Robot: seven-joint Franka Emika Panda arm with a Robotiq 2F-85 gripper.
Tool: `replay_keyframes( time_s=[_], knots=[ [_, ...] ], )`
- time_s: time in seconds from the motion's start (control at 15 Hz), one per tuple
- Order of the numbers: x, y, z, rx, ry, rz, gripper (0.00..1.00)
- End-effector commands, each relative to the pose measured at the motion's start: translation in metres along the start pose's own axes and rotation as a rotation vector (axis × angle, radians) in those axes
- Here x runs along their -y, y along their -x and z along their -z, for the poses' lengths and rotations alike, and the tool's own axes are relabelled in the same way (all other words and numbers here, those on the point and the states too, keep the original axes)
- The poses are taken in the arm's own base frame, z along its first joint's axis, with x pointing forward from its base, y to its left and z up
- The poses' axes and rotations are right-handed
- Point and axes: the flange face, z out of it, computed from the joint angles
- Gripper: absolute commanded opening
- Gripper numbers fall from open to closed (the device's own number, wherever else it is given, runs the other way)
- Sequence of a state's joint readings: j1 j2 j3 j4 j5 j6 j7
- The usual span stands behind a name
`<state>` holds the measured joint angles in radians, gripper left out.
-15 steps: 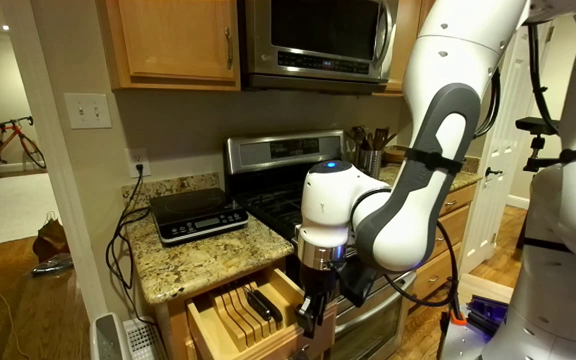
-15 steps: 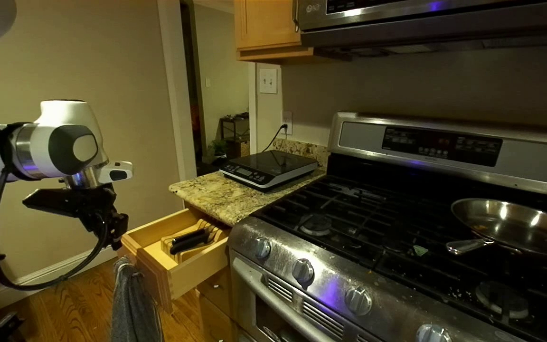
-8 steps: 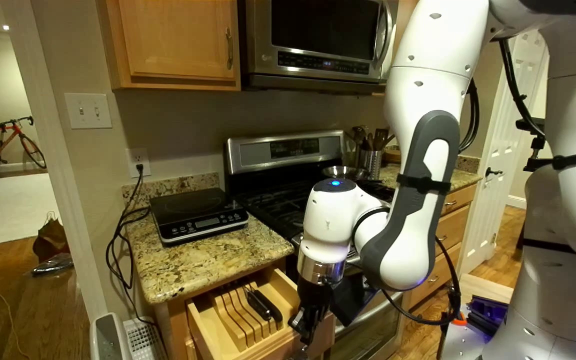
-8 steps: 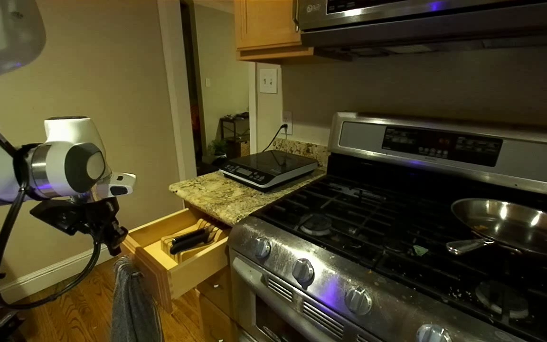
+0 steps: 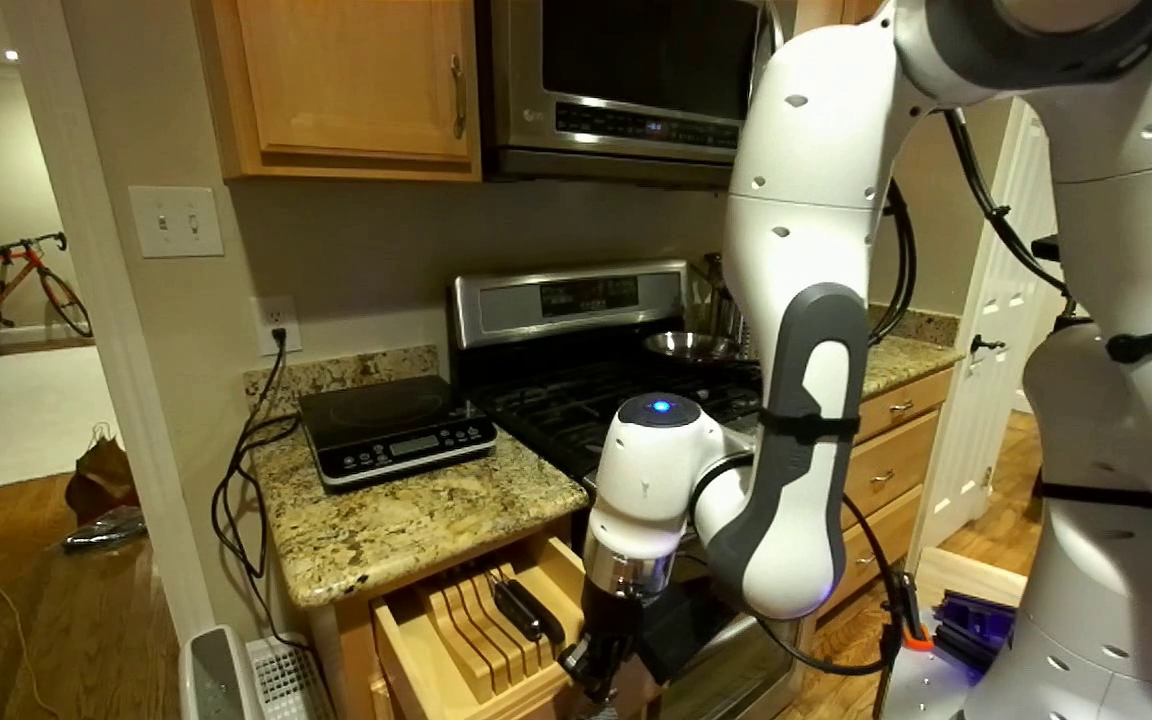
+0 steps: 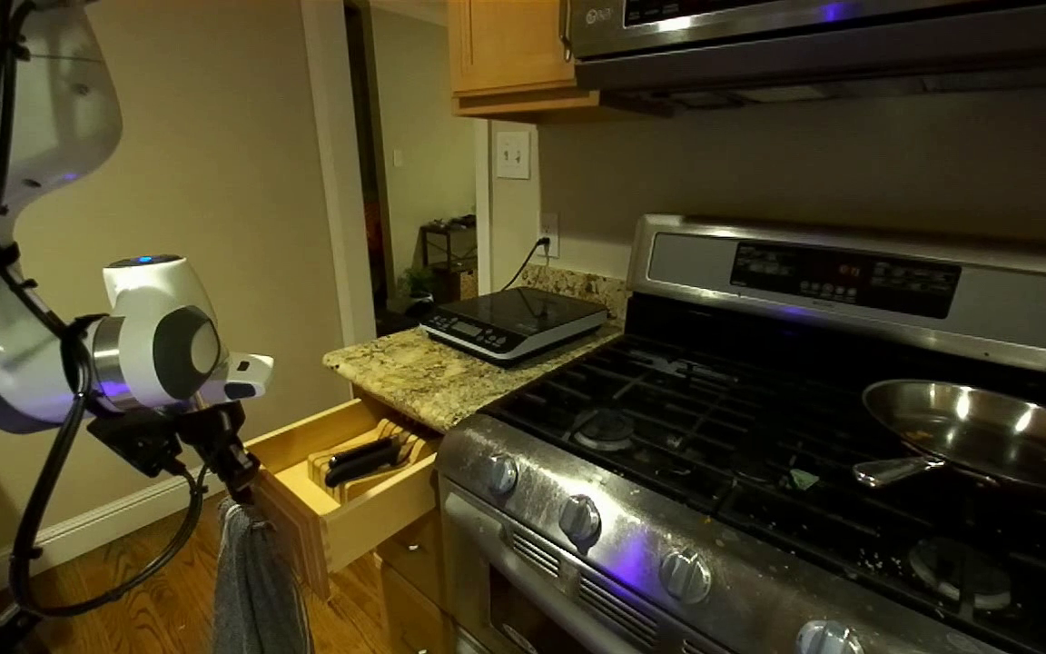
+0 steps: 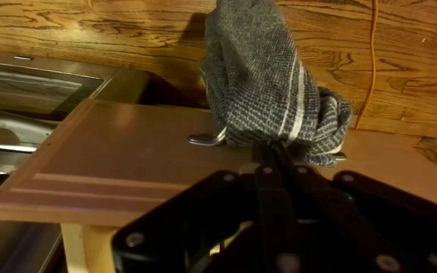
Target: Close the top drawer
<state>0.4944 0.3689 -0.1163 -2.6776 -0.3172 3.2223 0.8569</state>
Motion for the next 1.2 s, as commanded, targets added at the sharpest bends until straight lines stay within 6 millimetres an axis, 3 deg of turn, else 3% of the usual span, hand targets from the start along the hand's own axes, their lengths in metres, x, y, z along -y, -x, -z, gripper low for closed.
replay_keyframes(
  time_s=[0.0, 0.4, 0.47, 1.13],
  knots=[
    [0.005, 0.003, -0.019, -0.033, -0.018, -0.038, 0.05],
    [0.007, -0.008, -0.024, -0.213, -0.032, -0.032, 0.06],
    [0.021, -0.021, -0.015, -0.222, -0.029, -0.045, 0.05],
    [0.037, -0.063, -0.018, -0.321, -0.018, -0.063, 0.05]
  ],
)
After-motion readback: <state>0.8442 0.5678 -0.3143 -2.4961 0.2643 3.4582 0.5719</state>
